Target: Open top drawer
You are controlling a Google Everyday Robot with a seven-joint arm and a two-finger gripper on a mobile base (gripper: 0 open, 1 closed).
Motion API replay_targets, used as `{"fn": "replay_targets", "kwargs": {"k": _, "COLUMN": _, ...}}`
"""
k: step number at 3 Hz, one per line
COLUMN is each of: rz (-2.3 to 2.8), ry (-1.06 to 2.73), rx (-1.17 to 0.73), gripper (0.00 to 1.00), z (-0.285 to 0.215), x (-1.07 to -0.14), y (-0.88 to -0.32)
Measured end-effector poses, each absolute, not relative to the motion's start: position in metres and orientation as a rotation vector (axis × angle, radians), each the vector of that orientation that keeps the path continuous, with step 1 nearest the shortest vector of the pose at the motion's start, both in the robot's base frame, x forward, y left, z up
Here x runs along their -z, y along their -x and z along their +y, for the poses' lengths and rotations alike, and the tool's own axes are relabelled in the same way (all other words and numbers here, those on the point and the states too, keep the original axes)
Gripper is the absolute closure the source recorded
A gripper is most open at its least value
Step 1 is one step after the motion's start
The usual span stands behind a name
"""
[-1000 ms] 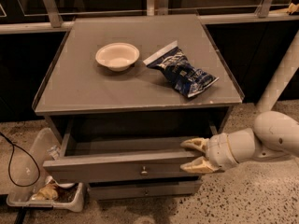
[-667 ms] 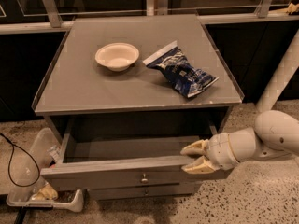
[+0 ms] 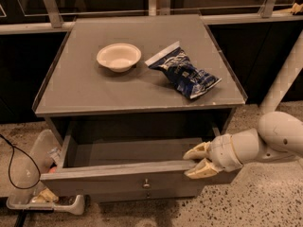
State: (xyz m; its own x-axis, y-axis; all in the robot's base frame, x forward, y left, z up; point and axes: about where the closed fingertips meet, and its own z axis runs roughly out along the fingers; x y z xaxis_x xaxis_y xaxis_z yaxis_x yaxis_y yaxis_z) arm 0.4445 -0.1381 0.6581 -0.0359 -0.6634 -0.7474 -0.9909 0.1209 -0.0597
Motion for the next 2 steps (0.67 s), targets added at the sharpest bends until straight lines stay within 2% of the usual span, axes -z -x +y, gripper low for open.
{"fn": "replay_targets", "kwargs": {"k": 1, "rz": 1.768, "ry": 1.608, "rx": -0.66, "gripper": 0.84, "z": -0.138, "x": -0.6581, "y": -0.4444}}
{"fn": "replay_targets", "kwargs": {"k": 2, "rz": 1.767, "ry": 1.608, "rx": -0.66, "gripper": 0.6, "z": -0.138, "x": -0.6581, "y": -0.4444}}
